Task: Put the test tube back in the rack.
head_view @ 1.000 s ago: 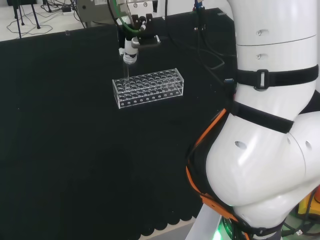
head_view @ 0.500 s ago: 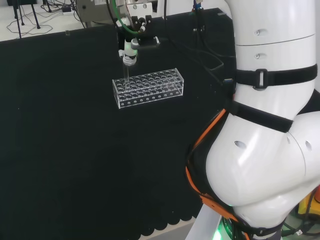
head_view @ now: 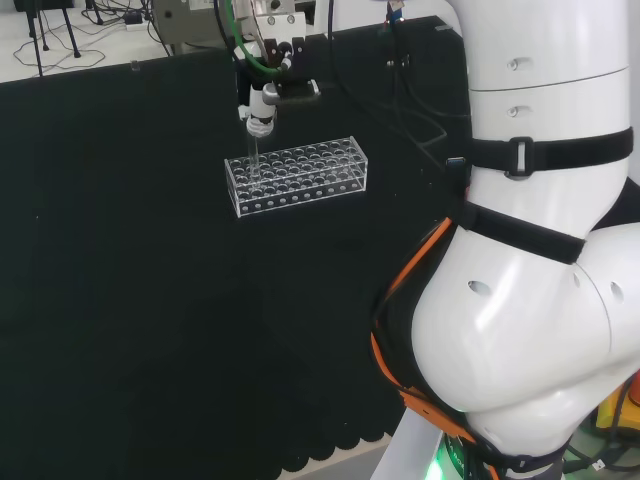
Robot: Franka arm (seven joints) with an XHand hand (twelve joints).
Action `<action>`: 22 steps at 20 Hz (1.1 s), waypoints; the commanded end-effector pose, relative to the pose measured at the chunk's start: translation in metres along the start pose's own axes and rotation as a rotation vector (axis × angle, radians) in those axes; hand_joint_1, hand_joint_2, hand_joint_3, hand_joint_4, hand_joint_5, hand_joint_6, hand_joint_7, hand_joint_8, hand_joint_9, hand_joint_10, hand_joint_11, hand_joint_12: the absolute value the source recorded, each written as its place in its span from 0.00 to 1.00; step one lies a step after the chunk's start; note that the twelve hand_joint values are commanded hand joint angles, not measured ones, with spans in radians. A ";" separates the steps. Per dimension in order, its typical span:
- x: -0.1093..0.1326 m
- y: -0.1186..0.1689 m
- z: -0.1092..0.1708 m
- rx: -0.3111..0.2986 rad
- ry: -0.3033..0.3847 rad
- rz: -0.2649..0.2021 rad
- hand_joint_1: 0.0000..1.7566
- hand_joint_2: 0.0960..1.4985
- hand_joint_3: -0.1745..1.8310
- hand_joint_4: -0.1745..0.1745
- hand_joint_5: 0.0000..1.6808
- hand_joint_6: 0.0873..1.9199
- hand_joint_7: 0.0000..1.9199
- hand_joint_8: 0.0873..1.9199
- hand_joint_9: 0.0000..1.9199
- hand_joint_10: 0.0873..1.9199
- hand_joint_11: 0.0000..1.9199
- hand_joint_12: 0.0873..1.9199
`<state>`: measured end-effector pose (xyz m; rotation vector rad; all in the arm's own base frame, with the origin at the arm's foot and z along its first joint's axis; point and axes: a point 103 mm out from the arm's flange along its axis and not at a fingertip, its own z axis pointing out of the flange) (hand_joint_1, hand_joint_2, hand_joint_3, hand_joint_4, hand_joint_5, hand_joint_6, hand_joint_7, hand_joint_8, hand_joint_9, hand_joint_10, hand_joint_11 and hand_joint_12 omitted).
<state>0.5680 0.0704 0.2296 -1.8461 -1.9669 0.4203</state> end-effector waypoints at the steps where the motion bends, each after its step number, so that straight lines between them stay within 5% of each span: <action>1: -0.001 0.002 0.005 0.006 0.006 0.000 0.82 0.34 0.45 0.00 0.79 0.26 0.74 0.34 0.72 0.09 0.36 0.63; 22: -0.002 0.009 0.023 0.033 0.019 0.001 0.82 0.34 0.45 0.00 0.79 0.26 0.74 0.34 0.72 0.09 0.36 0.63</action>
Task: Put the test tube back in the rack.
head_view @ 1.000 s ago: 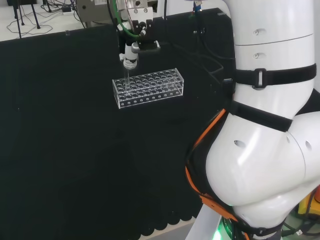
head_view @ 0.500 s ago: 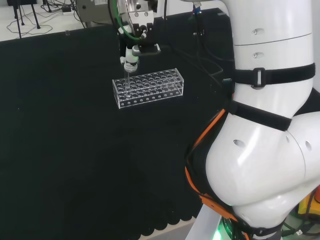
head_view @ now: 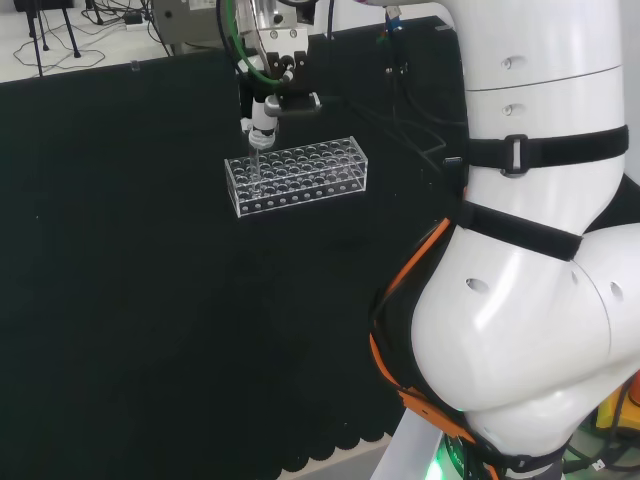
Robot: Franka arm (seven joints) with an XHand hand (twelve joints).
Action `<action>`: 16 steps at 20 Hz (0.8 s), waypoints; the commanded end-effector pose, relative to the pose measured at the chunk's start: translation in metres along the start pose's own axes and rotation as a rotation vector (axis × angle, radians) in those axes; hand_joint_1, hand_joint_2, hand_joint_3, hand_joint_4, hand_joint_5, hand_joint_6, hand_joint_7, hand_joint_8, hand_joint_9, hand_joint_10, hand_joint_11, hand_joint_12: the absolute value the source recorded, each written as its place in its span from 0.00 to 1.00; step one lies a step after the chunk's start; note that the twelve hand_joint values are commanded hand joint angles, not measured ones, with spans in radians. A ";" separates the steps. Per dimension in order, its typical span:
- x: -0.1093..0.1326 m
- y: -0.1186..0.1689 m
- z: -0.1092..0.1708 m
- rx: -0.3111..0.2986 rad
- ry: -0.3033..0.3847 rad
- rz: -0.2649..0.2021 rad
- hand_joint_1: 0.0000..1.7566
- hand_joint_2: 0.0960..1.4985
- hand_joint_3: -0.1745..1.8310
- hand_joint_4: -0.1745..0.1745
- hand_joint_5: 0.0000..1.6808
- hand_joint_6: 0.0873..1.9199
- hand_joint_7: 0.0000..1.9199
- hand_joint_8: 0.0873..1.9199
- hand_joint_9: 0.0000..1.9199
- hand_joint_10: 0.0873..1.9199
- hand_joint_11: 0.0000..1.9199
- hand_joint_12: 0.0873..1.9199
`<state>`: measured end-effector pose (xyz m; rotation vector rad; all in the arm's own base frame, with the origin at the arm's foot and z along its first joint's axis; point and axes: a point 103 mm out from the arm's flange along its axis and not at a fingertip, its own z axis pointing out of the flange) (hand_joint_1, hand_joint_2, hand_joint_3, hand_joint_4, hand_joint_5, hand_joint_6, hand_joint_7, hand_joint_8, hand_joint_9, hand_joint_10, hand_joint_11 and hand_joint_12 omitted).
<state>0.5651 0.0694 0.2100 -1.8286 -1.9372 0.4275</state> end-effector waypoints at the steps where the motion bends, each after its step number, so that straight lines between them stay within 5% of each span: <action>1: 0.001 0.002 0.006 0.006 0.002 0.000 0.82 0.34 0.45 0.00 0.79 0.26 0.74 0.34 0.72 0.09 0.36 0.63; 16: 0.008 0.011 0.025 0.017 0.015 -0.012 0.82 0.34 0.45 0.00 0.79 0.26 0.74 0.34 0.72 0.09 0.36 0.63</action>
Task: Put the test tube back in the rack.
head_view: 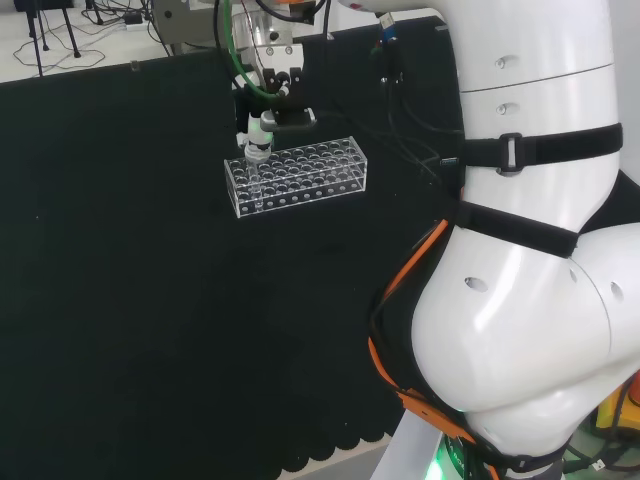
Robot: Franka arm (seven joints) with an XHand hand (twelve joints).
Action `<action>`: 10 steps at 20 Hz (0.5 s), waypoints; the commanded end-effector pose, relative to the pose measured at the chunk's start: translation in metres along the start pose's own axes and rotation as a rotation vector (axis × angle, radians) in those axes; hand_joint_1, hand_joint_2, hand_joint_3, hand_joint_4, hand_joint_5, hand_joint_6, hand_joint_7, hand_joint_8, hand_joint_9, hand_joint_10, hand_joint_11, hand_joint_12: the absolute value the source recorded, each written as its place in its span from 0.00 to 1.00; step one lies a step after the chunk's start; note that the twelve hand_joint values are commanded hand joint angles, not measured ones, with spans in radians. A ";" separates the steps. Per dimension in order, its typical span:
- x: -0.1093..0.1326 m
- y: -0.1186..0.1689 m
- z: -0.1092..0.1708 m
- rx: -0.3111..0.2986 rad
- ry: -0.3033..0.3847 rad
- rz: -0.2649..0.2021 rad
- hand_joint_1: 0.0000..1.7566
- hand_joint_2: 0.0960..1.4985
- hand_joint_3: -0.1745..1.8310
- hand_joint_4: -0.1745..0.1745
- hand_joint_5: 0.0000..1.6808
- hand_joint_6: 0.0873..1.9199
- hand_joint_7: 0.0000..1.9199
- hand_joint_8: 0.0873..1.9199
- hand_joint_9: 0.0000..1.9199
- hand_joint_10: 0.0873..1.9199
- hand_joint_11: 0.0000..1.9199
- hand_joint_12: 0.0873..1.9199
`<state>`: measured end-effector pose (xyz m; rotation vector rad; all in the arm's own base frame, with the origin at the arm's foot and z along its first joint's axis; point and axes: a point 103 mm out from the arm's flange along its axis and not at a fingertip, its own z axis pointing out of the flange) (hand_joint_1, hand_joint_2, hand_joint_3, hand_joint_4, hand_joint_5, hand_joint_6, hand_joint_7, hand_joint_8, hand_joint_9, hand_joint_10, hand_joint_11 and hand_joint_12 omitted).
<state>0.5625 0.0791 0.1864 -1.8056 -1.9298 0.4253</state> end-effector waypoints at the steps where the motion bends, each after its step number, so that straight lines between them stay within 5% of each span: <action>1: 0.001 0.001 0.004 0.003 0.004 -0.001 0.82 0.34 0.45 0.00 0.79 0.26 0.74 0.34 0.72 0.09 0.36 0.63; 8: -0.004 0.000 0.011 0.031 0.050 -0.009 0.82 0.35 0.43 0.00 0.78 0.26 0.74 0.34 0.71 0.11 0.35 0.63; 10: -0.008 -0.003 0.013 0.065 0.058 -0.022 0.75 0.42 0.38 0.00 0.75 0.30 0.69 0.35 0.66 0.25 0.27 0.68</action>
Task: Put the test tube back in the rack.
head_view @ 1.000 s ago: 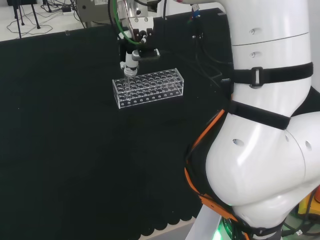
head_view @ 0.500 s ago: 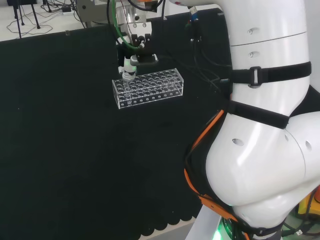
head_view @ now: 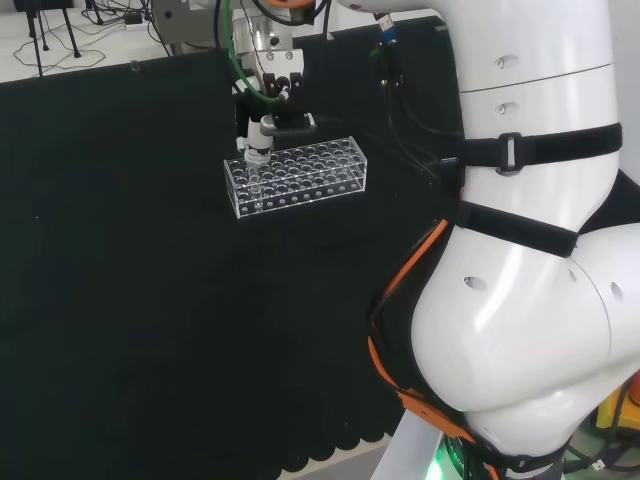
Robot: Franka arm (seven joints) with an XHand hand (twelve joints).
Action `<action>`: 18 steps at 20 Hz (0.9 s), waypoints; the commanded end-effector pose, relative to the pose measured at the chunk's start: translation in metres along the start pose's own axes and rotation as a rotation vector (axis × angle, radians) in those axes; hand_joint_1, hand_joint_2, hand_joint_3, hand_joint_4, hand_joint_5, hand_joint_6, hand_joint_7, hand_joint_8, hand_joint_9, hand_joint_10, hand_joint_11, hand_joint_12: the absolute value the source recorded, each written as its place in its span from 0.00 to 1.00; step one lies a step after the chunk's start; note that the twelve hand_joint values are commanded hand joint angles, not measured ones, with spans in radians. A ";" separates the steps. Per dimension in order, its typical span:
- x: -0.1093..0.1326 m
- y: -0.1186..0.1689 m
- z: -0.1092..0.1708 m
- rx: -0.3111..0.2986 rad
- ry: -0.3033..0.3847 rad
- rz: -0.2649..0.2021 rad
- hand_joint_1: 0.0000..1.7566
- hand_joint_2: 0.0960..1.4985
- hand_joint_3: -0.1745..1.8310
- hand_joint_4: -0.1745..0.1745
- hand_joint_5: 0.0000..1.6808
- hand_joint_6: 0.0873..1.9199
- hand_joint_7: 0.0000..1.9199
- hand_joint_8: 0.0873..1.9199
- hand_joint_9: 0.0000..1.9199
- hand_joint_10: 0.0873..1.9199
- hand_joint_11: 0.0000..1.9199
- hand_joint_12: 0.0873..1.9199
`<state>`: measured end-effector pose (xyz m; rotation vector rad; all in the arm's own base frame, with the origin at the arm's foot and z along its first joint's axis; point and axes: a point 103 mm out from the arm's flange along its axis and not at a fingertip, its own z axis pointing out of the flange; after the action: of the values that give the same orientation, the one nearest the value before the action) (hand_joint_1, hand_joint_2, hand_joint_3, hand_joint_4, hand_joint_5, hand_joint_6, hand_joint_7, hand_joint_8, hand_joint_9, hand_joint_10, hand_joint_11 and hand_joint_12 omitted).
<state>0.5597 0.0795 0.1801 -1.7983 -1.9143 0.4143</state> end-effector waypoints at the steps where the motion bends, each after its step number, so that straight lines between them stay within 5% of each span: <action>1: -0.009 -0.005 0.005 0.057 0.046 -0.026 0.72 0.40 0.39 0.01 0.69 0.32 0.64 0.39 0.61 0.32 0.21 0.71; 5: -0.009 -0.011 -0.002 0.041 0.053 -0.039 0.67 0.28 0.47 0.11 0.53 0.39 0.48 0.50 0.46 0.45 0.11 0.77; 12: -0.007 -0.023 -0.021 0.006 0.076 -0.067 0.65 0.24 0.48 0.31 0.39 0.44 0.35 0.53 0.37 0.48 0.04 0.79; 18: -0.004 -0.042 -0.053 -0.074 0.074 -0.099 0.64 0.23 0.47 0.36 0.32 0.44 0.30 0.52 0.33 0.48 0.02 0.79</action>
<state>0.5531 0.0683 0.2191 -1.7258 -1.9295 0.3104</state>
